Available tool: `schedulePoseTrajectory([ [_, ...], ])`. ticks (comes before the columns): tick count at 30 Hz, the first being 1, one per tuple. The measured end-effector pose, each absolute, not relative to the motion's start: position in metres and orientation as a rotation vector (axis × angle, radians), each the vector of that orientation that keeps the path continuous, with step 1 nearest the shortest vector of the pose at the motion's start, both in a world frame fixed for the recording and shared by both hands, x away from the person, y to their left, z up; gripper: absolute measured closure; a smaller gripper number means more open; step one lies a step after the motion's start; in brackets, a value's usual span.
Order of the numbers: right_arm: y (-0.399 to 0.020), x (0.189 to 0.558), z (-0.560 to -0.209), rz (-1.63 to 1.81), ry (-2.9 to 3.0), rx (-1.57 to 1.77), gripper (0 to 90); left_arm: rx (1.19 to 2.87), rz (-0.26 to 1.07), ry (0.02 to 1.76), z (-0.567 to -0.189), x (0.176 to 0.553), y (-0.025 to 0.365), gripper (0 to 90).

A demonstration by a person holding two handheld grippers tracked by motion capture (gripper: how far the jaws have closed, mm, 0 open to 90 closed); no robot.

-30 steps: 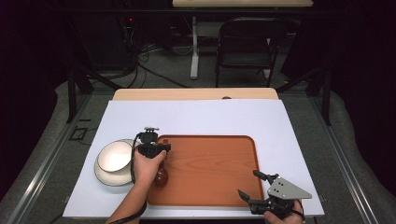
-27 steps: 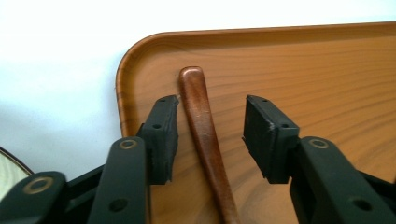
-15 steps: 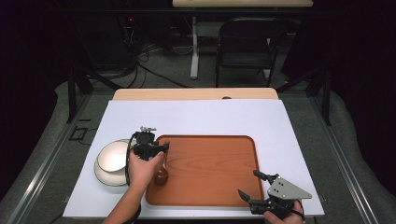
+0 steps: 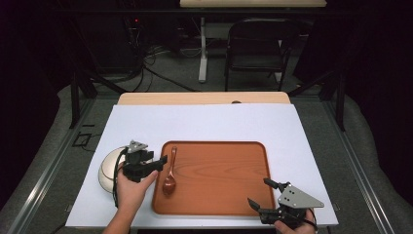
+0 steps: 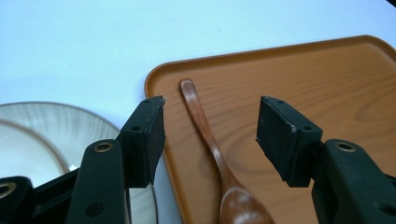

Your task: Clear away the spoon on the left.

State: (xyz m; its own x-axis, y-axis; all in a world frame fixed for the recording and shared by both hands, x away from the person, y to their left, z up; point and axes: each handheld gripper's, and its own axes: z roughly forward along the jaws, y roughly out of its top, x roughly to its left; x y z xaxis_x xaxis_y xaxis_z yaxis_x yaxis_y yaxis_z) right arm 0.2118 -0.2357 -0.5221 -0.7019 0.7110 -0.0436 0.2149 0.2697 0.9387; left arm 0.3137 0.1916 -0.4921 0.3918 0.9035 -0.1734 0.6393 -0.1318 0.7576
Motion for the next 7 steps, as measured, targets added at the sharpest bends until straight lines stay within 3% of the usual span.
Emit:
schedulePoseTrajectory([
  [7,-0.233,0.214,-0.526,1.408,2.123,0.846,17.2,1.819,0.440,1.272,-0.492,0.283,0.210,41.8],
])
